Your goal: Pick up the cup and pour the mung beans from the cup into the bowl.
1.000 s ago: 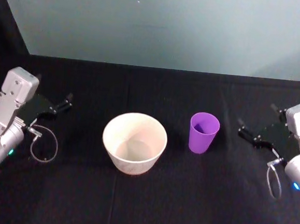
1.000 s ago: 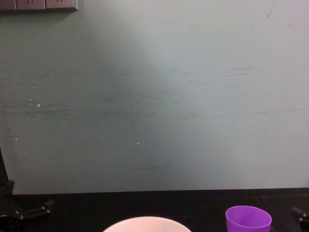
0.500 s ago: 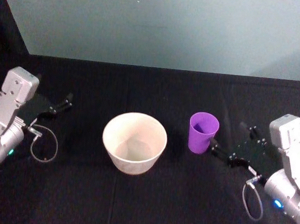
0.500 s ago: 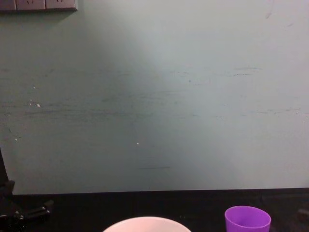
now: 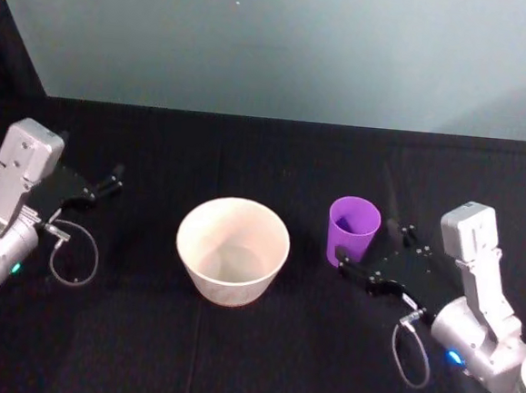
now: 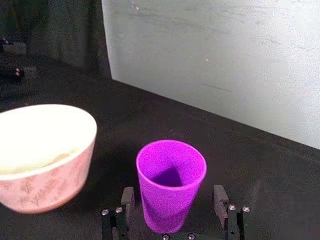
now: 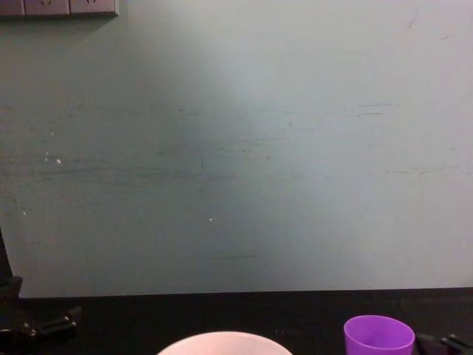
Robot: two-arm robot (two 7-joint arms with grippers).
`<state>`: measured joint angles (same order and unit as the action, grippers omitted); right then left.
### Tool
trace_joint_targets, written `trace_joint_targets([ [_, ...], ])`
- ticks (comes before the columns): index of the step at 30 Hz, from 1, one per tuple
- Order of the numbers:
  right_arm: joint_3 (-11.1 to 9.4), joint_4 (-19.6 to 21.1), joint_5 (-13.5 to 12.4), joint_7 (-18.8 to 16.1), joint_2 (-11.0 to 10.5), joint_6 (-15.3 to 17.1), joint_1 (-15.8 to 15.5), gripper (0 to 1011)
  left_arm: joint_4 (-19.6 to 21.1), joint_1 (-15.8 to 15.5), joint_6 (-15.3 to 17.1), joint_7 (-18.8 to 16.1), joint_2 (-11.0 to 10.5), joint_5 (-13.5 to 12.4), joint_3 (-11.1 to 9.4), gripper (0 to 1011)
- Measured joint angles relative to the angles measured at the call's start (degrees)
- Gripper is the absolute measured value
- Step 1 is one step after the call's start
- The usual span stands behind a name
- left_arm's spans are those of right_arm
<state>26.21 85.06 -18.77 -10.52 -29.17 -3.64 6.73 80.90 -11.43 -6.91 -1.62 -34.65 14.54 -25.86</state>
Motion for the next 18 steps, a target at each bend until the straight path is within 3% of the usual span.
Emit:
trace_joint_targets([
  [7, 0.06, -4.51, -0.28, -1.82, 4.02, -0.35, 3.14, 1003, 0.0, 0.0, 0.0, 0.0, 0.0, 0.0, 0.0, 1000],
  [12, -0.12, -6.65, -0.22, -2.63, 5.67, -0.84, 4.5, 1003, 0.0, 0.0, 0.0, 0.0, 0.0, 0.0, 0.0, 1000],
  [18, -0.94, -7.58, -0.18, -2.94, 7.11, -0.73, 4.78, 908, 0.0, 0.0, 0.0, 0.0, 0.0, 0.0, 0.0, 1000],
])
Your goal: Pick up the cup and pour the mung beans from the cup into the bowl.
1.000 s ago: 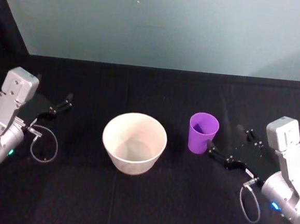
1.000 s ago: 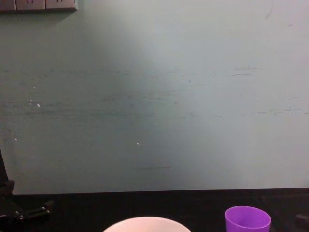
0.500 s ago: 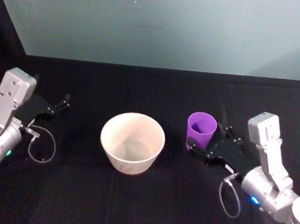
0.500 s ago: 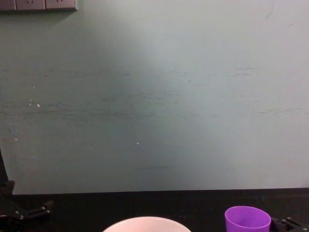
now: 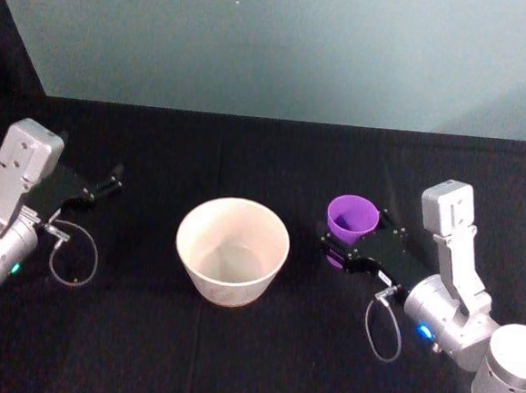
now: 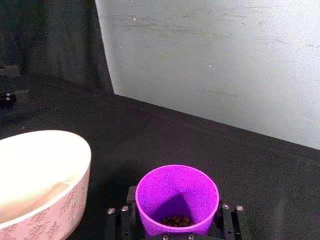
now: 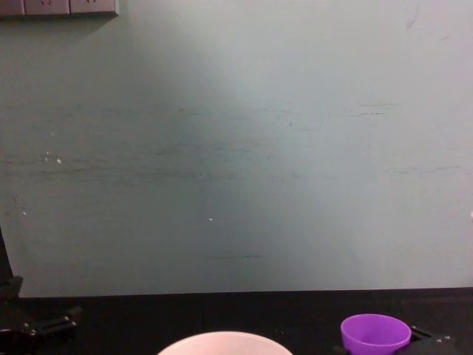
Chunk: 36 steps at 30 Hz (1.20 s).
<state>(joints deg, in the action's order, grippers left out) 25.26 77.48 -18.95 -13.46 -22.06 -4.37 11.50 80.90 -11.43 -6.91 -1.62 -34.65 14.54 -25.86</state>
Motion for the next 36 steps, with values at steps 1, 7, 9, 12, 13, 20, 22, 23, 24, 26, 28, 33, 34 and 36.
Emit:
trace_joint_targets([
  [1, -0.12, -0.05, 0.0, -0.01, 0.13, 0.04, -0.03, 863, 0.0, 0.0, 0.0, 0.0, 0.0, 0.0, 0.0, 1000],
  [7, -1.12, 0.96, 0.15, -0.22, 0.45, 0.66, -0.62, 760, 0.0, 0.0, 0.0, 0.0, 0.0, 0.0, 0.0, 1000],
  [9, -1.69, 2.55, 0.4, -0.23, 0.3, 0.94, -1.05, 751, 0.0, 0.0, 0.0, 0.0, 0.0, 0.0, 0.0, 1000],
  [12, -2.37, 4.43, 0.5, -0.19, 0.05, 1.15, -1.62, 736, 0.0, 0.0, 0.0, 0.0, 0.0, 0.0, 0.0, 1000],
  [13, -2.96, 6.04, 0.46, -0.16, -0.15, 1.42, -2.11, 735, 0.0, 0.0, 0.0, 0.0, 0.0, 0.0, 0.0, 1000],
  [20, -5.43, 12.14, 0.09, 0.71, -0.26, 3.2, -4.04, 730, 0.0, 0.0, 0.0, 0.0, 0.0, 0.0, 0.0, 1000],
  [22, -5.96, 13.18, 0.06, 0.74, 0.0, 3.42, -4.54, 730, 0.0, 0.0, 0.0, 0.0, 0.0, 0.0, 0.0, 1000],
  [23, -6.12, 13.37, 0.03, 0.74, 0.13, 3.42, -4.69, 730, 0.0, 0.0, 0.0, 0.0, 0.0, 0.0, 0.0, 1000],
  [24, -6.27, 13.44, 0.0, 0.73, 0.27, 3.42, -4.85, 730, 0.0, 0.0, 0.0, 0.0, 0.0, 0.0, 0.0, 1000],
  [26, -6.47, 13.6, -0.06, 0.69, 0.49, 3.36, -5.09, 730, 0.0, 0.0, 0.0, 0.0, 0.0, 0.0, 0.0, 1000],
  [28, -6.44, 13.6, -0.07, 0.7, 0.45, 3.36, -5.06, 730, 0.0, 0.0, 0.0, 0.0, 0.0, 0.0, 0.0, 1000],
  [33, -6.34, 13.56, -0.06, 0.72, 0.37, 3.35, -4.98, 730, 0.0, 0.0, 0.0, 0.0, 0.0, 0.0, 0.0, 1000],
  [34, -6.3, 13.54, -0.06, 0.73, 0.35, 3.34, -4.95, 730, 0.0, 0.0, 0.0, 0.0, 0.0, 0.0, 0.0, 1000],
  [36, -6.27, 13.51, -0.06, 0.74, 0.33, 3.33, -4.93, 730, 0.0, 0.0, 0.0, 0.0, 0.0, 0.0, 0.0, 1000],
])
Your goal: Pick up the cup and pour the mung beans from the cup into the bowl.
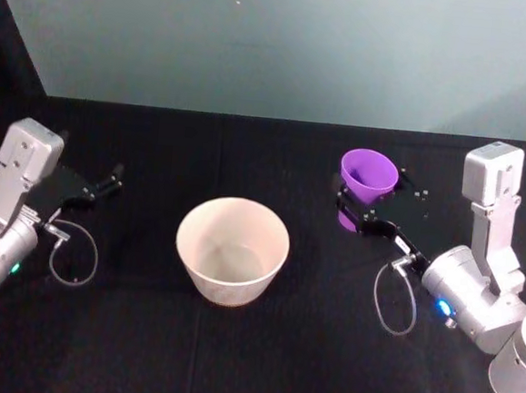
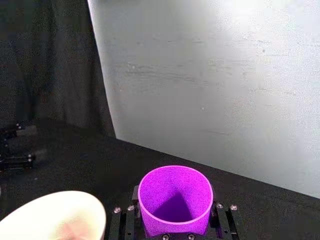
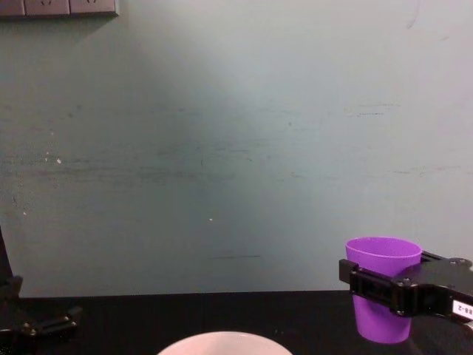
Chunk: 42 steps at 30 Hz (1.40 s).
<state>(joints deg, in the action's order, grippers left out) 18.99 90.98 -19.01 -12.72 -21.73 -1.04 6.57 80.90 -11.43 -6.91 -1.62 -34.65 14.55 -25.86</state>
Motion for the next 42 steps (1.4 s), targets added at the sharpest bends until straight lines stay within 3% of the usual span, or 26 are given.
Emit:
trace_joint_targets([
  [42, 0.18, -0.18, 0.05, 0.1, -0.17, -0.02, 0.14, 730, 0.0, 0.0, 0.0, 0.0, 0.0, 0.0, 0.0, 1000],
])
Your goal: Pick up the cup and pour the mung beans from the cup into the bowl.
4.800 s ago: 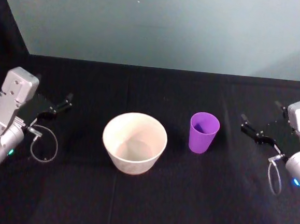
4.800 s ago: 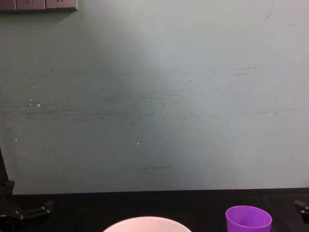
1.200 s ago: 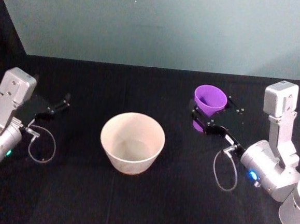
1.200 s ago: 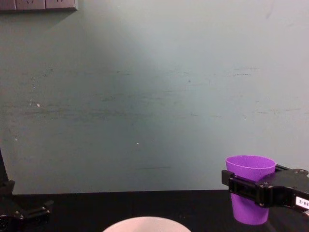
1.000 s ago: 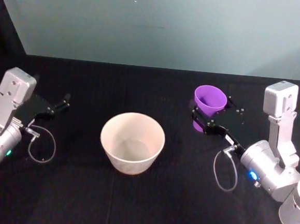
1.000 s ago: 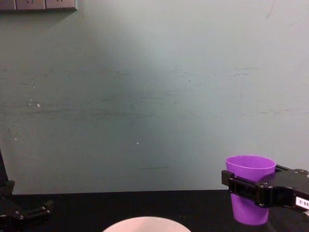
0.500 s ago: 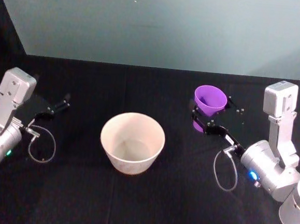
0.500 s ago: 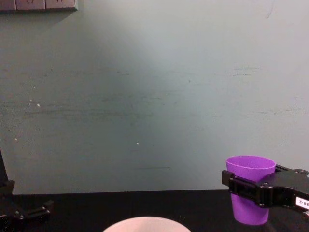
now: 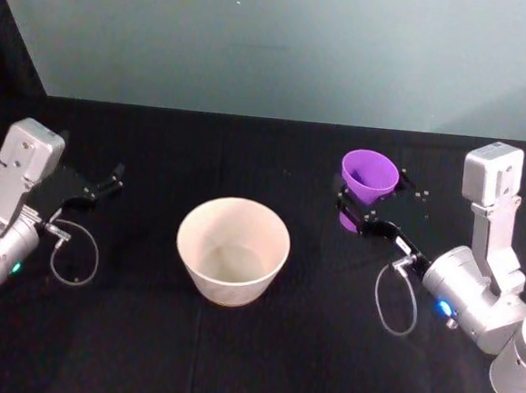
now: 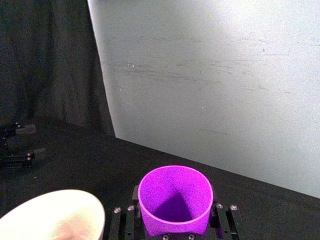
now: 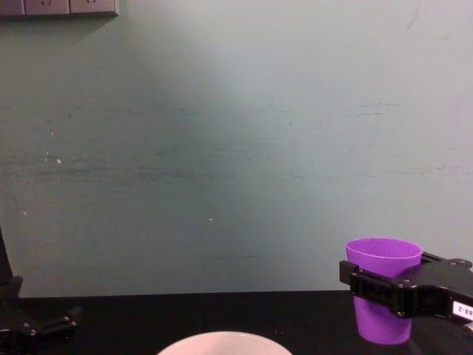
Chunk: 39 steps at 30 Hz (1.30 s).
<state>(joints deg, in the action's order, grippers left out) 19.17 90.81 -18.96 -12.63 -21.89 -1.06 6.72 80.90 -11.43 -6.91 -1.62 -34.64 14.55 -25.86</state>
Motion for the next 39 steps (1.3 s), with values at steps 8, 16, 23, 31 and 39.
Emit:
trace_joint_targets([
  [8, 0.0, 0.0, 0.0, 0.0, 0.0, 0.0, 0.0, 730, 0.0, 0.0, 0.0, 0.0, 0.0, 0.0, 0.0, 1000],
  [16, 0.0, 0.0, 0.0, 0.0, 0.0, 0.0, 0.0, 730, 0.0, 0.0, 0.0, 0.0, 0.0, 0.0, 0.0, 1000],
  [23, 0.0, 0.0, 0.0, 0.0, 0.0, 0.0, 0.0, 730, 0.0, 0.0, 0.0, 0.0, 0.0, 0.0, 0.0, 1000],
  [31, 0.0, 0.0, 0.0, 0.0, 0.0, 0.0, 0.0, 730, 0.0, 0.0, 0.0, 0.0, 0.0, 0.0, 0.0, 1000],
  [39, 0.0, 0.0, 0.0, 0.0, 0.0, 0.0, 0.0, 730, 0.0, 0.0, 0.0, 0.0, 0.0, 0.0, 0.0, 1000],
])
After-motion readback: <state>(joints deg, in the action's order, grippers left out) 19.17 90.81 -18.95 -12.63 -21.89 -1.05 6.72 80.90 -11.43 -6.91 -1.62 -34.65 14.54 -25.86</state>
